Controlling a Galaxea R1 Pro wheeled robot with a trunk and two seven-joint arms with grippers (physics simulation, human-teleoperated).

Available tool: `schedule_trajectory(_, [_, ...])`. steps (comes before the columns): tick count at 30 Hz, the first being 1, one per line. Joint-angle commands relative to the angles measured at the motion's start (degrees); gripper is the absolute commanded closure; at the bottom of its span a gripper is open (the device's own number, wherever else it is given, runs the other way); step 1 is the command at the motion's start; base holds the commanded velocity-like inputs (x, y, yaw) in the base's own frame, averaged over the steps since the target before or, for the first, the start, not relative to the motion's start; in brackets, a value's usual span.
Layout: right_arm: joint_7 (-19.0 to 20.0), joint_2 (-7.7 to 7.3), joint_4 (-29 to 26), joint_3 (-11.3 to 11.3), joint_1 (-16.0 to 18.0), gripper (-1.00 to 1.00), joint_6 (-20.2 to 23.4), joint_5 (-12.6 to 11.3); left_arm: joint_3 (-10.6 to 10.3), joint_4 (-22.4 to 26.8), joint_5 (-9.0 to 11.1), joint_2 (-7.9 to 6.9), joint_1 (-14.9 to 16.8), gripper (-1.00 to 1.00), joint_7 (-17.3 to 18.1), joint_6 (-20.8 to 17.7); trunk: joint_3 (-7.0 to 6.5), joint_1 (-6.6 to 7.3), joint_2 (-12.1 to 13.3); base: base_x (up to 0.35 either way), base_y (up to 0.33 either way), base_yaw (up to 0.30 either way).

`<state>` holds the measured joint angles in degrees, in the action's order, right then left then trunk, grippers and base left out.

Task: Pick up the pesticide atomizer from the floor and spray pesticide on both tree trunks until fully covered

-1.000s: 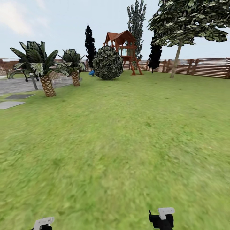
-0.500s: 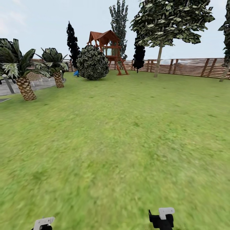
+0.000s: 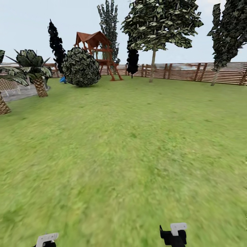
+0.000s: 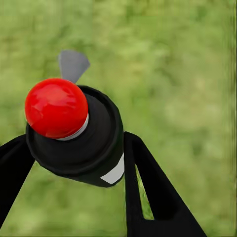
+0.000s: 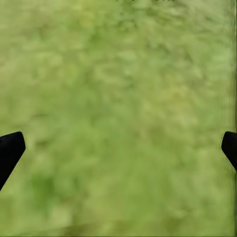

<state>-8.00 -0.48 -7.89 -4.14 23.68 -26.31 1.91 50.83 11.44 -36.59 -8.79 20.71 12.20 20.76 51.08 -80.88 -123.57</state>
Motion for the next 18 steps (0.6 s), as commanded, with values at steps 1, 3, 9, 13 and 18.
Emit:
schedule_trajectory(1, [-0.53,-0.02,0.06,-0.43,0.05,-1.00,-0.06,0.20,0.50,0.04,-0.24,0.00,0.03,1.00,0.36,0.15,0.05,-0.03,-0.02,0.339,0.000,-0.270])
schedule_trajectory(3, [-0.53,-0.02,0.06,-0.43,0.05,-1.00,-0.06,0.20,0.50,0.07,-0.24,0.00,0.03,1.00,0.36,0.15,0.05,-0.03,-0.02,0.339,0.000,-0.270])
schedule_trajectory(9, [-0.53,-0.02,0.06,-0.44,0.05,-1.00,-0.06,0.20,0.56,0.08,-0.24,0.00,0.03,1.00,0.36,0.15,0.05,-0.03,-0.02,0.339,0.000,-0.270])
schedule_trajectory(13, [-0.53,0.01,0.06,-0.43,0.05,-1.00,-0.06,0.20,0.58,0.08,-0.24,0.00,0.03,1.00,0.36,0.15,0.05,-0.03,-0.02,0.339,0.000,-0.270])
schedule_trajectory(18, [-0.53,-0.03,0.06,-0.45,0.05,-1.00,-0.06,0.20,0.72,0.08,-0.17,-0.09,0.03,1.00,0.27,0.09,0.05,-0.03,-0.02,0.339,0.000,-0.270])
